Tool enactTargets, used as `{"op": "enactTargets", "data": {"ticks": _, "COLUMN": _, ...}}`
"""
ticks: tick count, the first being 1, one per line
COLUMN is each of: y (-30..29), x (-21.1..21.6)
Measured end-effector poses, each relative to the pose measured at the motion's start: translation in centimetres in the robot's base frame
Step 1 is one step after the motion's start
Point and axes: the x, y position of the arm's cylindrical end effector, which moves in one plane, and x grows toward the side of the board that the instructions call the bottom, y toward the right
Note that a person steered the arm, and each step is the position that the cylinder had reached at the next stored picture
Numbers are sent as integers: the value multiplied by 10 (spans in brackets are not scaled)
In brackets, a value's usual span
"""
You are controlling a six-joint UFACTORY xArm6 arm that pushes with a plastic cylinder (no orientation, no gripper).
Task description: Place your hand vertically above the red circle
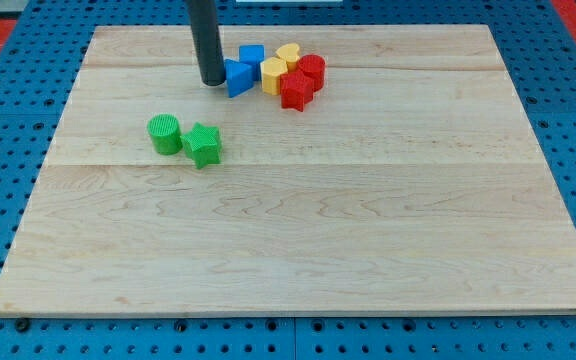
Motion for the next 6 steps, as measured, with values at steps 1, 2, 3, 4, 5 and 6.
{"op": "enactTargets", "data": {"ticks": 1, "y": -2, "x": 6}}
{"op": "enactTargets", "data": {"ticks": 2, "y": 13, "x": 52}}
{"op": "enactTargets", "data": {"ticks": 3, "y": 81, "x": 93}}
{"op": "enactTargets", "data": {"ticks": 4, "y": 182, "x": 100}}
{"op": "enactTargets", "data": {"ticks": 5, "y": 242, "x": 43}}
{"op": "enactTargets", "data": {"ticks": 6, "y": 267, "x": -16}}
